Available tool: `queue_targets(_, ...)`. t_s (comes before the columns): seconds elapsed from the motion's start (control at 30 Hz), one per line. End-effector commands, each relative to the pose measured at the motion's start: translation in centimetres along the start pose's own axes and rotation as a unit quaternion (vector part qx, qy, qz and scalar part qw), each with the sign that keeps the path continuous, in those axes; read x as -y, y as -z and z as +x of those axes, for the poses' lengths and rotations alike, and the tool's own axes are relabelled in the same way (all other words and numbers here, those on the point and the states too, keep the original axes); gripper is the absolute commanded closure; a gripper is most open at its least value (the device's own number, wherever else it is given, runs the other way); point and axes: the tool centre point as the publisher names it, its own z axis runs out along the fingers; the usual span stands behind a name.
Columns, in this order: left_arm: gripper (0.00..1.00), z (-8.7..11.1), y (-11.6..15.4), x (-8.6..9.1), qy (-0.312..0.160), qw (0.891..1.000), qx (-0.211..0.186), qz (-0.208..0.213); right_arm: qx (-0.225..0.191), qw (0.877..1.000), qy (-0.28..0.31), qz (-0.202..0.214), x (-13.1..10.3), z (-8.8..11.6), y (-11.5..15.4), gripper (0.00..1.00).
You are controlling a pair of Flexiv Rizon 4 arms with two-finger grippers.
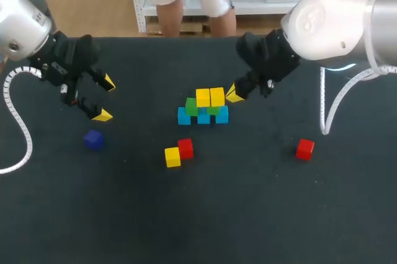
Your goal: Place the blue cubes, place green cubes on the blue cubes, place the yellow cubes on the green cubes, then place the red cubes on the yellow cubes, and place purple cube on the red cubes.
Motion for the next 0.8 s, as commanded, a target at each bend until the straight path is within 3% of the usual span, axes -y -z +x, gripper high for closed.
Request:
queue_targets(0.03,0.0,0.2,0.0,0.1,-0.002,1.0,0.003,-0.001,0.001,1.0,0.001,-0.001,0.0,-0.1,-0.1,1.0)
queue_targets(0.47,0.0,0.2,0.0,0.1,-0.002,1.0,0.003,-0.001,0.0,1.0,0.002,0.001,0.2,0.0,-0.1,1.0)
queue_targets(0.77,0.0,0.2,0.0,0.1,-0.002,1.0,0.003,-0.001,-0.008,1.0,-0.007,0.006,-0.5,1.3,1.2,1.0)
queue_targets(0.8,0.0,0.2,0.0,0.1,-0.002,1.0,0.003,-0.001,-0.009,1.0,-0.007,0.009,-0.7,1.7,1.7,0.63)
